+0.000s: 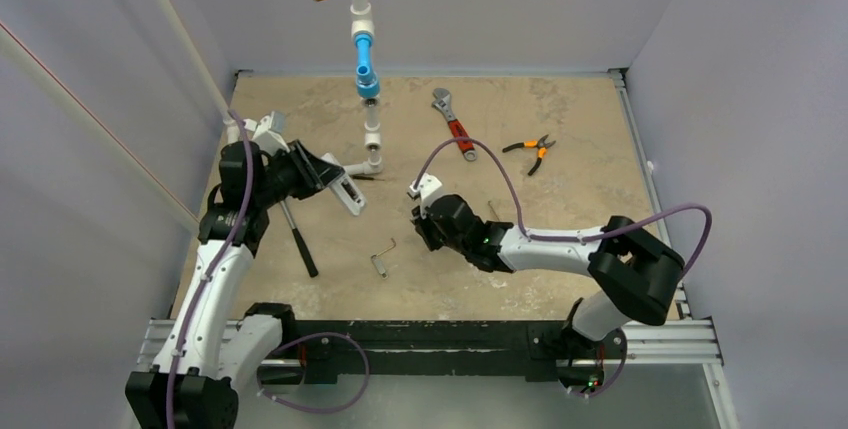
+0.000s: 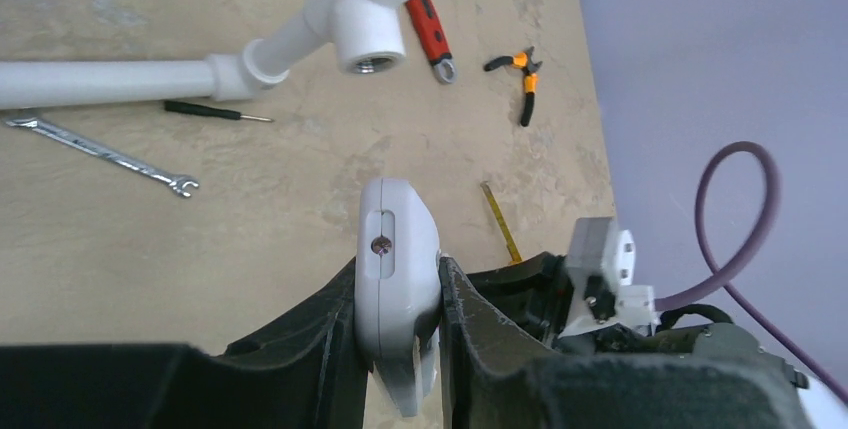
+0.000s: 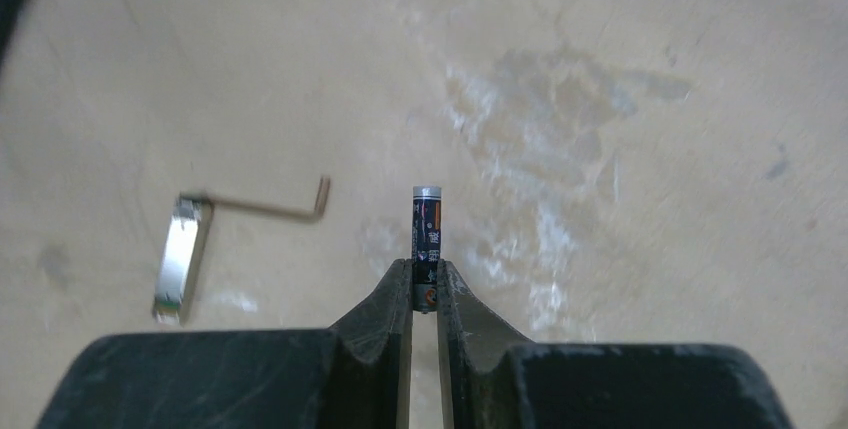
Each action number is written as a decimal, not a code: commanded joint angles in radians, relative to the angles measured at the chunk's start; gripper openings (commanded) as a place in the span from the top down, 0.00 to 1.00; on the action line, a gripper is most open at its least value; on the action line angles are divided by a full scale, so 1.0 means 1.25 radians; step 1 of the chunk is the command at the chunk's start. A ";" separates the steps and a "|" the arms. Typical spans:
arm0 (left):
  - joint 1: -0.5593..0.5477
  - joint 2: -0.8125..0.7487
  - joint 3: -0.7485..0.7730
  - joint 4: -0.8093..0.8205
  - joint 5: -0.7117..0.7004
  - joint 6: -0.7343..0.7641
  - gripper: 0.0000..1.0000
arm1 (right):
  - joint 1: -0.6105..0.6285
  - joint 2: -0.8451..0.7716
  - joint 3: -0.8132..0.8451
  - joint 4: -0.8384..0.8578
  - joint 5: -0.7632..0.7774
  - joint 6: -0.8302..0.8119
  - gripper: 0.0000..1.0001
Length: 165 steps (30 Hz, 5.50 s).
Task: Load the batteries into the remote control
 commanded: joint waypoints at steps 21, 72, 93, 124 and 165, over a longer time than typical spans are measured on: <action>-0.035 0.027 -0.046 0.199 0.075 -0.037 1.00 | 0.012 -0.018 -0.106 -0.105 -0.051 -0.071 0.76; -0.306 0.043 -0.118 0.726 0.279 -0.013 1.00 | 0.010 -0.781 -0.368 0.308 -0.411 -0.558 1.00; -0.319 0.042 -0.126 0.793 0.326 -0.032 1.00 | 0.010 -0.764 -0.316 0.244 -0.419 -0.617 1.00; -0.340 0.248 -0.242 0.889 0.007 -0.297 1.00 | 0.000 -0.461 0.164 -0.443 -0.016 -0.151 1.00; -0.356 0.247 -0.266 0.885 -0.027 -0.333 1.00 | -0.132 -0.169 0.376 -0.580 -0.318 0.008 1.00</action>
